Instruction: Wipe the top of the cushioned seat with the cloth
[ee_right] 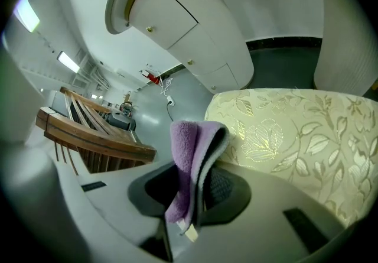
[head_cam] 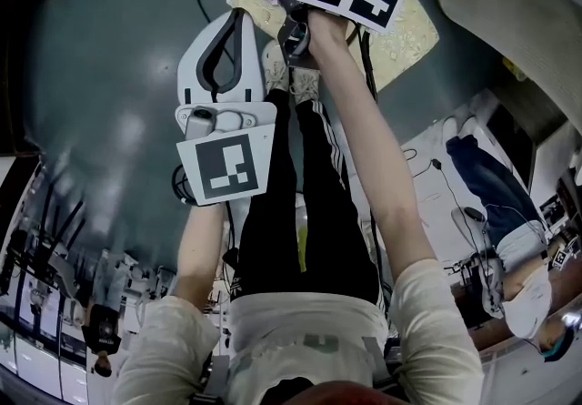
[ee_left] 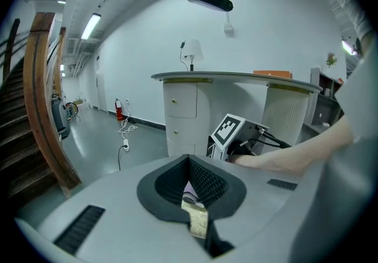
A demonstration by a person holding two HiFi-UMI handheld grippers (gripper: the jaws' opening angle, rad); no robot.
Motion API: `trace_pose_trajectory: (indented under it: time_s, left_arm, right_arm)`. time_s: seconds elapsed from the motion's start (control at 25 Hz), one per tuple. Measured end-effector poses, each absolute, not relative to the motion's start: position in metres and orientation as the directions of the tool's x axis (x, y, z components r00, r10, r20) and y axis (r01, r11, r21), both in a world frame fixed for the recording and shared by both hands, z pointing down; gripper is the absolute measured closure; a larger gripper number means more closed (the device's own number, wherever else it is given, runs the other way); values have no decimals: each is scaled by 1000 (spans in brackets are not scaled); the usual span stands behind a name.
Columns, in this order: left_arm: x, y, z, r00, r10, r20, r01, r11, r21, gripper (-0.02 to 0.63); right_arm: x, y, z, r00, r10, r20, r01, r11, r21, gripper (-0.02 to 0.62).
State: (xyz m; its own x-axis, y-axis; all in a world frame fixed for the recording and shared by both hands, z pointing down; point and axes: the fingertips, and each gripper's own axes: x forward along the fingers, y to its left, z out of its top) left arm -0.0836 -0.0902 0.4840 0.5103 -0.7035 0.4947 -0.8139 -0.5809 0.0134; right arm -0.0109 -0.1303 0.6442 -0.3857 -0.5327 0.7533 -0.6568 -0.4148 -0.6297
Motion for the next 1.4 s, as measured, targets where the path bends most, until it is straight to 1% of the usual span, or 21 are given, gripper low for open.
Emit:
trace_pose_trajectory:
  time_s: [0.44,0.8,1.24,1.4]
  left_arm:
    - [-75,-84,485,541,-683,490,-792,-610,25,600]
    - [-54,-70,483,583,-647,492,-752,-659,24,600]
    - [-35,-62,482,620,-610,494,-708,-706,16,600]
    - [-25,-56,483,633,-598,492,-692,-722,14,600]
  right_arm:
    - [6,-103,646,-350,-537,767,-654,-446,-611,502]
    - [48,-47,645,-298,-533,792,-647,-498,-578,502]
    - [108,45,647,-227,-466,855,-674,-559,-483,502]
    - [127,73,647,-214,-465,859,-673,-567,-475,502]
